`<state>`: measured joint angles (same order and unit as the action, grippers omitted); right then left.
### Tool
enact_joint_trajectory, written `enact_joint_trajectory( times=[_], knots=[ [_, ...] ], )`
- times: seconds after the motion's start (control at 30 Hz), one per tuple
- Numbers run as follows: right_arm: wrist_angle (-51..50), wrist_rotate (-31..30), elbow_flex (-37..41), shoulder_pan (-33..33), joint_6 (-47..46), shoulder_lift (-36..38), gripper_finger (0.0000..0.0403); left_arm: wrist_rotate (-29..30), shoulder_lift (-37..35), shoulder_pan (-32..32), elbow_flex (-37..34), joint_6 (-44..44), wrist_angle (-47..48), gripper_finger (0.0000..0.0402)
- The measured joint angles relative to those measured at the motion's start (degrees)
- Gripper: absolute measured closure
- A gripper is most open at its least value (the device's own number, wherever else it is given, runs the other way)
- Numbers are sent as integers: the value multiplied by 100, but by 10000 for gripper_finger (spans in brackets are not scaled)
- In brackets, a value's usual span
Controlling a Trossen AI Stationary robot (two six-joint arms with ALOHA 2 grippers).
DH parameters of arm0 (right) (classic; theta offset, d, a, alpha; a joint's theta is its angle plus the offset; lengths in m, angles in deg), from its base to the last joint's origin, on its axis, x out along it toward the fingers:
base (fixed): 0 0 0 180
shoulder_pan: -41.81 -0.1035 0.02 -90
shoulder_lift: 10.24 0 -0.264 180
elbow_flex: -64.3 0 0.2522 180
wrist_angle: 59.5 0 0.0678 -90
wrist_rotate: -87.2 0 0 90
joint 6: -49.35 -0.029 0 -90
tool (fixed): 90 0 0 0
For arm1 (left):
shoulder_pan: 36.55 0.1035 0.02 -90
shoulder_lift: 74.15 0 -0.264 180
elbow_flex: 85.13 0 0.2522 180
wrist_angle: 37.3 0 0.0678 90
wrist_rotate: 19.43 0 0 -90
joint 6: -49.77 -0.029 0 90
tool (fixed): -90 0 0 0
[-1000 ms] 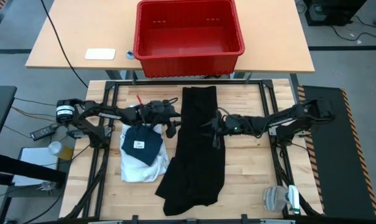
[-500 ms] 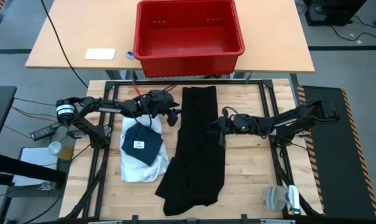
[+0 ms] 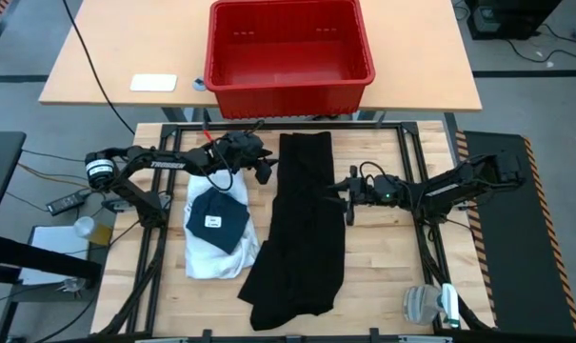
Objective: Fold laundry
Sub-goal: Fold the black shirt
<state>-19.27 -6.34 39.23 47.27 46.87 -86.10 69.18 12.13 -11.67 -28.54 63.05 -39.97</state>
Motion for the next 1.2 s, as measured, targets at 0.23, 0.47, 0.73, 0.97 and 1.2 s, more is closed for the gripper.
enact_joint_trajectory(
  times=[0.23, 0.47, 0.73, 0.97, 1.2],
  knots=[
    [-66, 65, -2, 191, -143, -135, 232, -777, 4, 280, 475, 230, 611, 209],
    [21, 211, -2, 253, -246, -192, 232, -550, 4, 514, 1156, 106, 1725, 209],
    [7, 36, -4, 261, -569, -187, 232, -1681, 790, 726, 1664, 503, 2039, 209],
    [-68, 58, -4, 251, -660, -187, 229, -1788, 1805, 906, 2138, 664, 2139, 196],
    [-64, 188, -4, 246, -651, -187, 229, -1043, 2573, 1170, 2575, 942, 2127, 157]
  ],
)
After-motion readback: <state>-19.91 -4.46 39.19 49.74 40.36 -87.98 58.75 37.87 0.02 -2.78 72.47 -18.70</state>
